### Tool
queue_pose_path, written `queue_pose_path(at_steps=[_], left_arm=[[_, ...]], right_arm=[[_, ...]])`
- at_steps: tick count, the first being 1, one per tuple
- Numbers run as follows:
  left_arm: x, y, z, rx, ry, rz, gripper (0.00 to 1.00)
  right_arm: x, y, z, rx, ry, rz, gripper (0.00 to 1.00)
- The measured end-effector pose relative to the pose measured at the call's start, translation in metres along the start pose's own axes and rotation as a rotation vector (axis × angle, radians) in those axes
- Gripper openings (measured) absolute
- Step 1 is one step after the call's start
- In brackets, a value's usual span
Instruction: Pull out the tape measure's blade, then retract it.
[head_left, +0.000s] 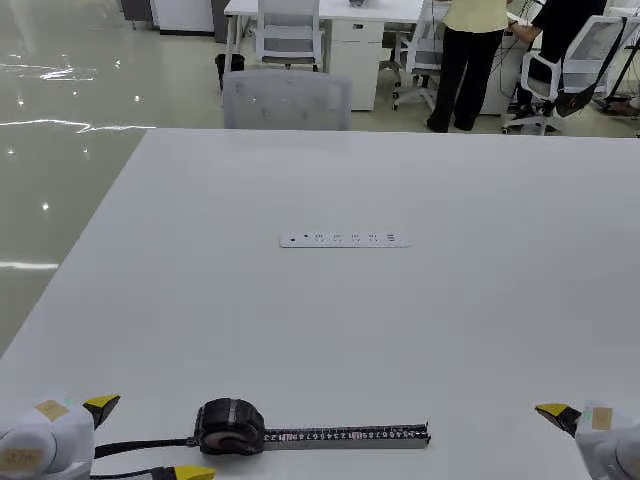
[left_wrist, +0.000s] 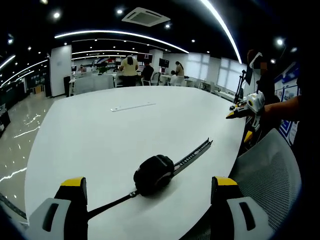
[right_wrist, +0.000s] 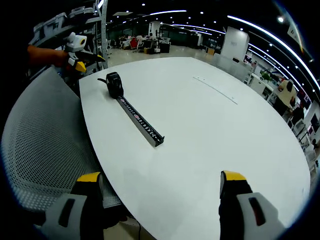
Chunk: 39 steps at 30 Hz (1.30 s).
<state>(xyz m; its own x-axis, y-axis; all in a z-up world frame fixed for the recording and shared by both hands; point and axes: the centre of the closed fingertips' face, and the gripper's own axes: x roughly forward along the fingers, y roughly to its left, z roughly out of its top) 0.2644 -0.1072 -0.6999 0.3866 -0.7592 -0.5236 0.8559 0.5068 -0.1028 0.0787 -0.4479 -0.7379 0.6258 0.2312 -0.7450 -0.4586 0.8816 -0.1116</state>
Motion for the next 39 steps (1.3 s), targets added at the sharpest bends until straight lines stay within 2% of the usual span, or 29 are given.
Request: queue_pose_path(at_steps=[2, 5, 11, 15, 17, 18, 22, 25, 28, 33, 35, 38, 39], left_arm=[[0.002, -0.002, 0.003, -0.008, 0.000, -0.009, 1.00], [0.004, -0.003, 0.006, -0.014, 0.001, 0.010, 1.00], [0.010, 0.003, 0.003, -0.047, 0.025, 0.062, 1.00], [0.014, 0.001, 0.001, -0.075, 0.035, 0.074, 1.00], [0.018, 0.000, -0.003, -0.075, 0.062, 0.085, 1.00], [0.020, 0.000, -0.003, -0.072, 0.070, 0.094, 1.00], [0.025, -0.001, -0.002, -0.084, 0.079, 0.111, 1.00], [0.028, -0.003, -0.001, -0.103, 0.077, 0.117, 1.00], [0.034, -0.003, -0.001, -0.095, 0.082, 0.129, 1.00], [0.037, 0.006, 0.004, -0.107, 0.054, 0.204, 1.00], [0.040, 0.006, 0.004, -0.109, 0.050, 0.210, 1.00], [0.044, 0.007, 0.001, -0.133, 0.045, 0.227, 1.00], [0.045, 0.008, 0.001, -0.166, 0.034, 0.238, 1.00]], right_arm=[[0.001, -0.001, 0.003, -0.011, 0.007, 0.015, 0.98], [0.001, -0.002, 0.010, -0.046, 0.014, 0.019, 0.97], [0.007, -0.006, 0.021, -0.088, 0.027, 0.047, 0.94], [0.012, -0.005, 0.027, -0.108, 0.032, 0.065, 0.99], [0.015, -0.001, 0.030, -0.111, 0.038, 0.105, 0.99], [0.017, -0.003, 0.031, -0.114, 0.038, 0.101, 1.00], [0.024, -0.003, 0.036, -0.139, 0.061, 0.131, 1.00], [0.029, -0.002, 0.040, -0.157, 0.069, 0.160, 1.00], [0.035, 0.000, 0.042, -0.187, 0.088, 0.195, 1.00], [0.046, 0.001, 0.047, -0.239, 0.122, 0.245, 0.98], [0.049, 0.002, 0.048, -0.261, 0.135, 0.263, 0.95], [0.055, 0.003, 0.050, -0.284, 0.154, 0.290, 0.92], [0.058, 0.004, 0.051, -0.297, 0.164, 0.303, 0.91]])
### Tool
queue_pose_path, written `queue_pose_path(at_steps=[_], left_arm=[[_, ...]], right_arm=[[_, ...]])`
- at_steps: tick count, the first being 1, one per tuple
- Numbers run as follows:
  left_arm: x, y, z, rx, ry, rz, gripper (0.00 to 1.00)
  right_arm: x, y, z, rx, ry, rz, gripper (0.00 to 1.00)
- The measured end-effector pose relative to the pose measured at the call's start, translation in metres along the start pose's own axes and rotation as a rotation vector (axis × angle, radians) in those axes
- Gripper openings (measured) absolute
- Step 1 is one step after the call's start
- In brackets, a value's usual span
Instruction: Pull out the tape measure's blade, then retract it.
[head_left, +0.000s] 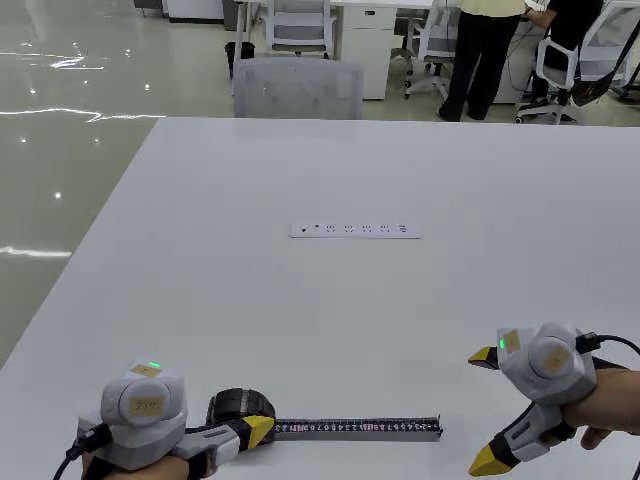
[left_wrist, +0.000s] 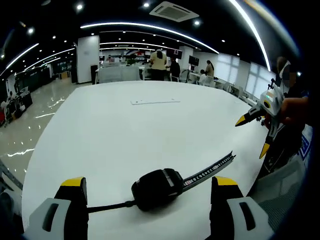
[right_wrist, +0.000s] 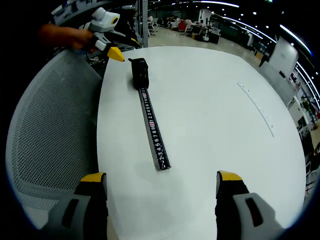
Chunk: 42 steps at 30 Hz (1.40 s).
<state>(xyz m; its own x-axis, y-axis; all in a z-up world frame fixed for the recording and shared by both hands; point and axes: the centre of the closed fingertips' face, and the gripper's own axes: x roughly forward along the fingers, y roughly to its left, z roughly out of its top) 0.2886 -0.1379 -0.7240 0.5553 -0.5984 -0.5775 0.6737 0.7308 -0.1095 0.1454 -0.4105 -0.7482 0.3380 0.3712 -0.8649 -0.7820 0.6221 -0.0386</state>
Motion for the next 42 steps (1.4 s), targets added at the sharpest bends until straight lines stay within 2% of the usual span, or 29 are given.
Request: queue_pose_path(at_steps=[1, 4, 9, 14, 20, 22, 24, 28, 31, 32, 42], left_arm=[[0.001, 0.001, 0.000, -0.041, -0.008, 0.011, 1.00], [0.005, 0.000, -0.003, -0.085, -0.019, 0.022, 1.00], [0.009, -0.005, -0.007, -0.095, -0.031, 0.045, 1.00], [0.014, -0.013, -0.012, -0.079, -0.033, 0.033, 1.00], [0.016, -0.005, -0.017, -0.035, -0.050, 0.065, 1.00], [0.017, -0.001, -0.020, -0.029, -0.047, 0.076, 1.00], [0.020, -0.002, -0.021, -0.025, -0.040, 0.069, 1.00], [0.023, -0.005, -0.020, -0.014, -0.052, 0.060, 1.00], [0.025, -0.011, -0.020, -0.004, -0.057, 0.049, 1.00], [0.026, -0.012, -0.020, 0.005, -0.056, 0.047, 1.00], [0.027, -0.015, -0.022, -0.009, -0.058, 0.032, 0.99]], right_arm=[[0.002, -0.001, 0.000, -0.009, 0.008, 0.004, 0.91], [0.008, -0.002, 0.002, -0.035, 0.032, 0.037, 0.88], [0.016, -0.008, 0.005, -0.074, 0.062, 0.062, 0.83], [0.023, -0.012, 0.004, -0.097, 0.087, 0.085, 0.79], [0.030, -0.015, -0.002, -0.112, 0.113, 0.091, 0.74], [0.033, -0.018, -0.004, -0.114, 0.122, 0.079, 0.73], [0.037, -0.019, -0.006, -0.108, 0.123, 0.074, 0.67], [0.046, -0.013, -0.009, -0.104, 0.114, 0.090, 0.59], [0.053, -0.008, -0.015, -0.126, 0.133, 0.099, 0.57], [0.054, -0.008, -0.016, -0.135, 0.134, 0.101, 0.53], [0.062, -0.006, -0.015, -0.092, 0.108, 0.125, 0.37]])
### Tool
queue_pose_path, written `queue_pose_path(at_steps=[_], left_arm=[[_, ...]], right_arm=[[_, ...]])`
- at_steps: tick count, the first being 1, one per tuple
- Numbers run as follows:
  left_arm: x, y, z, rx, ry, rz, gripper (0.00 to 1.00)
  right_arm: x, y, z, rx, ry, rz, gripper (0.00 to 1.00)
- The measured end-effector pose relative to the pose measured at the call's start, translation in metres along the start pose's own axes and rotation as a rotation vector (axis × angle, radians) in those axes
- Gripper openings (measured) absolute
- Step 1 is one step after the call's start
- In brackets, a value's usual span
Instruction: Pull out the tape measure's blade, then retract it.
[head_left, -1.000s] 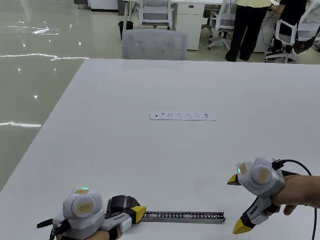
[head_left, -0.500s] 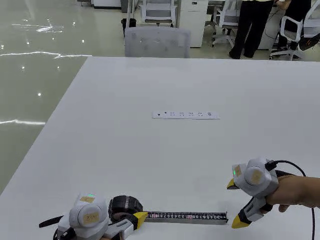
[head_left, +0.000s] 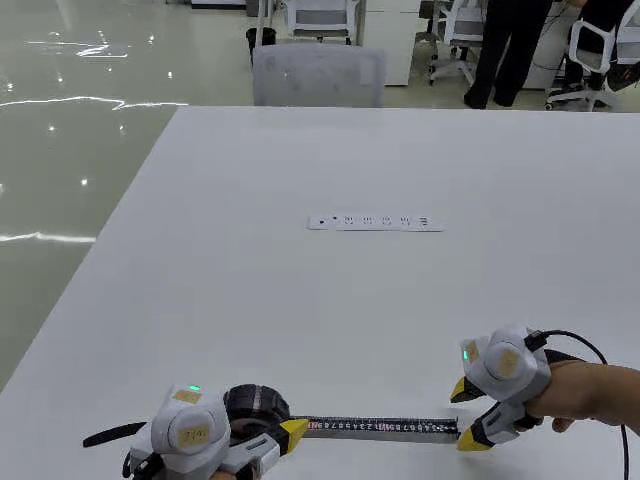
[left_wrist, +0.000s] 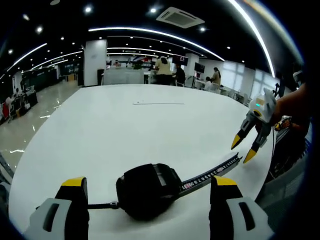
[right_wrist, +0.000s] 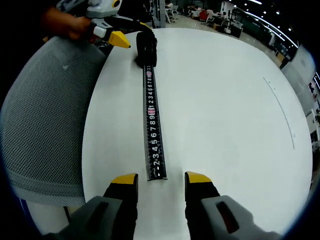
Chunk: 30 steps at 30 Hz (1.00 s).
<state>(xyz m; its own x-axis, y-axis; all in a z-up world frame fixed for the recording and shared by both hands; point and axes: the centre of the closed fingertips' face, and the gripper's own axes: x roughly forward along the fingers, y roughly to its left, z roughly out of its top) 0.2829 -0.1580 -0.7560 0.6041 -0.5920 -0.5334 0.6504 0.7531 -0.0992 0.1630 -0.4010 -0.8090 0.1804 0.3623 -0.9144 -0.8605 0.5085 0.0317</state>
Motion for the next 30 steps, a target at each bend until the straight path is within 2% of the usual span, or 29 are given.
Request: queue_pose_path(at_steps=[5, 12, 15, 17, 21, 26, 30], left_arm=[[0.001, 0.001, -0.001, -0.001, 0.004, -0.001, 0.98], [0.001, 0.002, -0.001, -0.006, 0.006, 0.006, 0.98], [0.001, 0.002, -0.001, -0.010, 0.004, 0.004, 0.97], [0.001, 0.002, -0.001, -0.005, 0.006, 0.005, 0.97], [0.002, -0.001, -0.002, -0.013, 0.015, -0.010, 0.96], [0.004, -0.001, -0.002, -0.041, 0.016, -0.012, 0.95], [0.008, 0.000, 0.000, -0.099, 0.005, -0.012, 0.92]], right_arm=[[0.005, 0.001, -0.001, 0.014, 0.004, 0.009, 0.28], [0.009, 0.004, -0.002, 0.016, 0.014, 0.010, 0.26], [0.010, 0.003, -0.002, 0.011, 0.020, 0.009, 0.24], [0.012, 0.005, -0.004, -0.020, 0.036, 0.004, 0.20], [0.013, 0.004, -0.004, -0.009, 0.049, 0.000, 0.18], [0.014, 0.001, -0.004, -0.004, 0.062, -0.015, 0.15], [0.015, 0.000, -0.004, 0.029, 0.077, -0.019, 0.15]])
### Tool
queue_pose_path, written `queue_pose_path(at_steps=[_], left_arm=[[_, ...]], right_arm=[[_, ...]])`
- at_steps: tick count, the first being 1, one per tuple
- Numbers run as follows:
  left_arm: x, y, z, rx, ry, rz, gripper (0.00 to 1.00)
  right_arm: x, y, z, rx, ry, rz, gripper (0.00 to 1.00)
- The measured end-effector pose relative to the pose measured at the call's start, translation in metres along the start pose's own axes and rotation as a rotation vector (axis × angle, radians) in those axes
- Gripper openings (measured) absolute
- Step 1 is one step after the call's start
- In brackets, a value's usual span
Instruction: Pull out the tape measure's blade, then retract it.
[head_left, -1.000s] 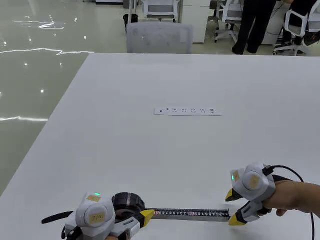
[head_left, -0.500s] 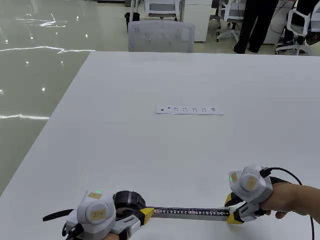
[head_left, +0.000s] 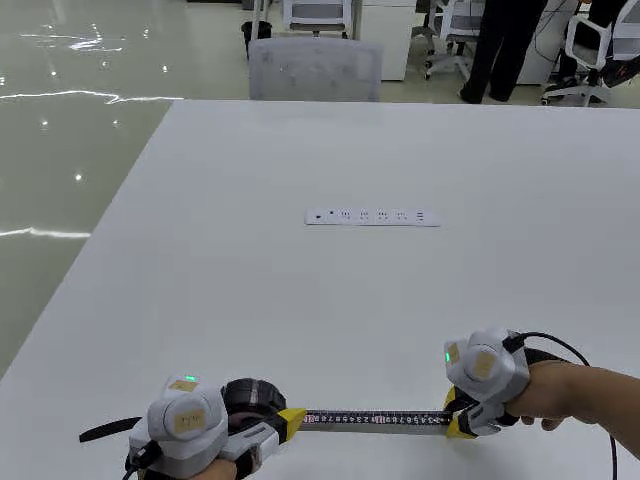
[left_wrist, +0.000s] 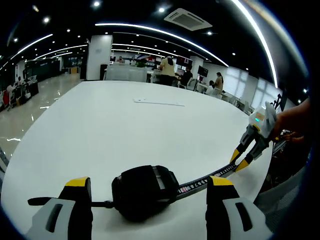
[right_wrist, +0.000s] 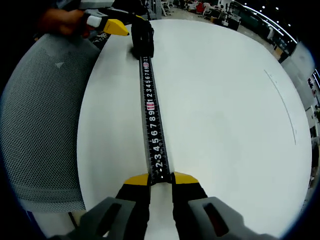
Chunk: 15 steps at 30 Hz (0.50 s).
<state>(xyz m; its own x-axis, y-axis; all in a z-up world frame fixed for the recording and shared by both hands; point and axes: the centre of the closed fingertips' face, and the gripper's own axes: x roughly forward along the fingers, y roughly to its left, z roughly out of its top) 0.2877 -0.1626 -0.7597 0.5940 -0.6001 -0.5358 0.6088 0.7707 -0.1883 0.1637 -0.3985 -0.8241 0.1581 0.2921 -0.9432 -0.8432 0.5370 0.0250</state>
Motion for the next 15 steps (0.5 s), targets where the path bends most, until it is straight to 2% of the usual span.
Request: queue_pose_path(at_steps=[6, 10, 12, 15], left_arm=[[0.007, 0.005, -0.008, 0.006, 0.048, 0.034, 0.82], [0.009, 0.010, -0.003, -0.002, 0.041, 0.076, 0.77], [0.012, 0.009, -0.004, 0.010, 0.055, 0.088, 0.76], [0.016, 0.002, -0.008, 0.011, 0.070, 0.080, 0.75]], right_arm=[[0.000, -0.001, -0.001, 0.018, 0.027, -0.008, 0.14], [0.000, -0.002, -0.001, 0.058, 0.035, -0.006, 0.14], [0.000, -0.002, -0.001, 0.062, 0.046, -0.008, 0.14], [0.000, -0.001, -0.002, 0.062, 0.068, -0.009, 0.14]])
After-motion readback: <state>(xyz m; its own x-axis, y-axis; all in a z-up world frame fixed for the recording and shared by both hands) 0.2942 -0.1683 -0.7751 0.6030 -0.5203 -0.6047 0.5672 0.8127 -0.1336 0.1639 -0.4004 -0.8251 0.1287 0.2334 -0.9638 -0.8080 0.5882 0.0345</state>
